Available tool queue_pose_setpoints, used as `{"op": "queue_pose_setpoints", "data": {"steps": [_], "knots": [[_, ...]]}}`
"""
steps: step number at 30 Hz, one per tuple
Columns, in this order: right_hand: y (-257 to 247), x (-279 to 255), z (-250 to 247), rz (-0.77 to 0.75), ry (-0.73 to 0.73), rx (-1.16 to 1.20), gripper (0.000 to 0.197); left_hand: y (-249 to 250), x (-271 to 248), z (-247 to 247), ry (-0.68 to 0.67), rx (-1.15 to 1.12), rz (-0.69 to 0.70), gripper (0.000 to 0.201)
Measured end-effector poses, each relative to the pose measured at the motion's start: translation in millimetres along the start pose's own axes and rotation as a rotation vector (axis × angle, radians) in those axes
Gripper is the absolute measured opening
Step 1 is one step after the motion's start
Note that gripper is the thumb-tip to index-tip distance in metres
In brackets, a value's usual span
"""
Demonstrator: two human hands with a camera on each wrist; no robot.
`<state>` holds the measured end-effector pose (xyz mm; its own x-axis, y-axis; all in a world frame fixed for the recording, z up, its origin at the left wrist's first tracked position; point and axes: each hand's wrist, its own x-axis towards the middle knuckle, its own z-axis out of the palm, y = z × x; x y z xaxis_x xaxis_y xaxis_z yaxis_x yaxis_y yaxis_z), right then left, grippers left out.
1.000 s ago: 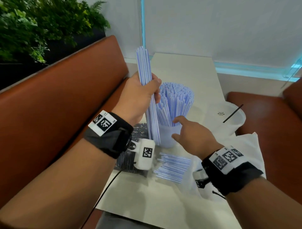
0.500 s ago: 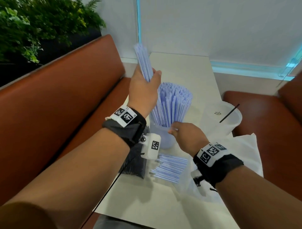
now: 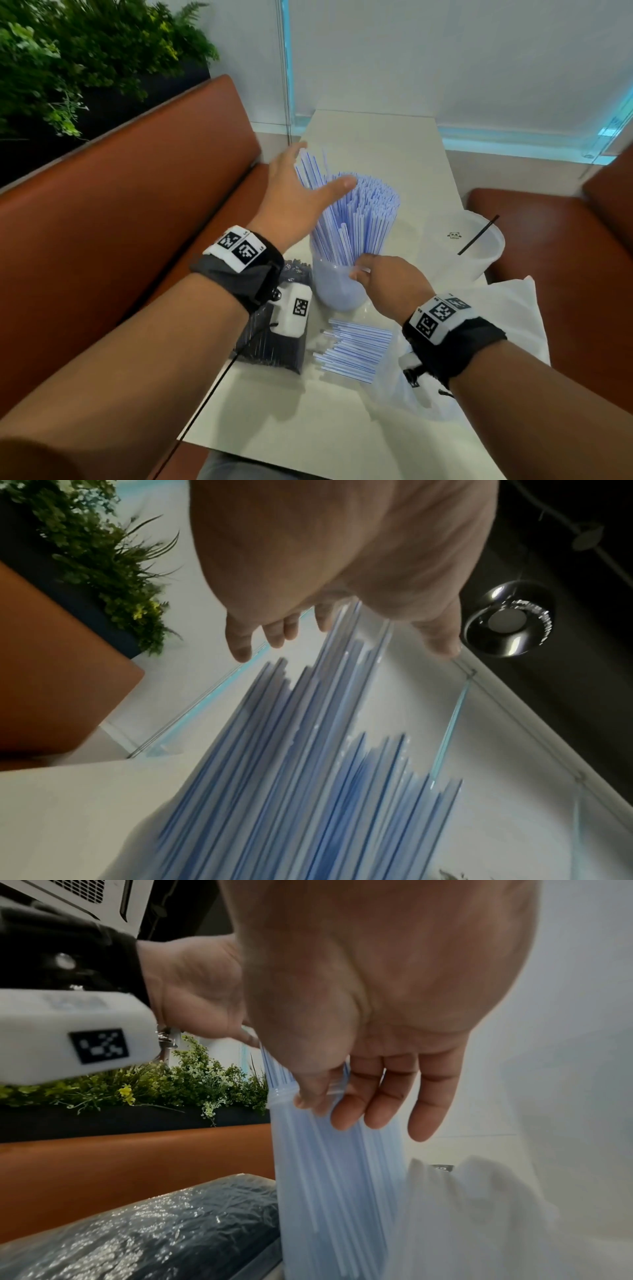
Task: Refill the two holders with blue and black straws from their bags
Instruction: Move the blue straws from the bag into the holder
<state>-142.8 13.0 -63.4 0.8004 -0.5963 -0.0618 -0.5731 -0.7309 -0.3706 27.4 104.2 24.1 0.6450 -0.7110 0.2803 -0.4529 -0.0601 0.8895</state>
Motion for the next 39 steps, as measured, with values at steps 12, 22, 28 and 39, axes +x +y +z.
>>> {"op": "queue_pose_setpoints", "data": {"steps": [12, 22, 28, 39], "knots": [[-2, -1, -1, 0.029, -0.012, 0.034, 0.024, -11, -12, 22, -0.269, 0.743, 0.346, 0.074], [-1, -2, -1, 0.011, -0.005, 0.066, 0.024, -22, -14, 24, -0.239, 0.77, 0.354, 0.083], [2, -3, 2, -0.018, 0.001, 0.064, 0.024, -36, -20, 30, -0.141, 0.483, 0.112, 0.1], [6, -2, 1, -0.07, 0.01, 0.066, 0.03, -23, 26, 52, -0.11, 0.399, 0.045, 0.121]]}}
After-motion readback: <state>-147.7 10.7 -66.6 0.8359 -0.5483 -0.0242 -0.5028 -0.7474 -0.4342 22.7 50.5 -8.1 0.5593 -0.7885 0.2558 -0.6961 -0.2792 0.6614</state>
